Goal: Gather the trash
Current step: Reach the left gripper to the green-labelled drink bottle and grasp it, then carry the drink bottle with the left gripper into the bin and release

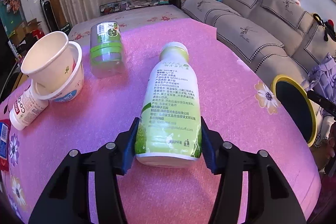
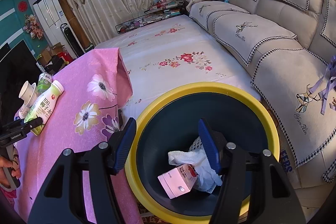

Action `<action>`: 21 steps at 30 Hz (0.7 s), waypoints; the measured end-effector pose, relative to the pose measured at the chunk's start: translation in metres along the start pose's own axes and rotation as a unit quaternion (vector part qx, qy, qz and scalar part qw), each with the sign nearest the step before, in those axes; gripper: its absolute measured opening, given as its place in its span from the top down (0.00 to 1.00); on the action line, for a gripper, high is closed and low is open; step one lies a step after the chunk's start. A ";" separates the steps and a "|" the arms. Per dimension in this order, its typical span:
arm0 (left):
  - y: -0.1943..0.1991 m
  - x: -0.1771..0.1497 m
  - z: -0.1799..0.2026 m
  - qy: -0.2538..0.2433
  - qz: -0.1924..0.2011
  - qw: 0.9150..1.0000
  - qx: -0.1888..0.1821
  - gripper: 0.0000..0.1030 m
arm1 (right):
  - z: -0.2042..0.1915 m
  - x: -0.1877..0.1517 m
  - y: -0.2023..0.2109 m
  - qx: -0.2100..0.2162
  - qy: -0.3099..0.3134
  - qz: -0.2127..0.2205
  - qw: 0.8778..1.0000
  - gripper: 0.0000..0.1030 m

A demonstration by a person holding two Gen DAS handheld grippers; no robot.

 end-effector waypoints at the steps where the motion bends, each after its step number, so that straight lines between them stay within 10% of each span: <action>1: 0.005 -0.002 0.000 -0.001 0.005 1.000 0.006 0.49 | 0.000 0.000 0.001 0.001 0.000 0.001 1.000 0.43; 21: 0.159 -0.023 0.049 -0.086 0.128 0.986 0.065 0.50 | -0.002 -0.004 0.067 0.031 0.005 0.047 0.998 0.43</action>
Point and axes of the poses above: each gripper's, at about its wrist camera, not at the fingertips, and y roughly against the way its jaws point, z to its right, x to its top, the point moved 6 cm from there along -y, roughly the way its jaws point, and after that the axes turned 9 degrees about x, right-handed, at the moved point
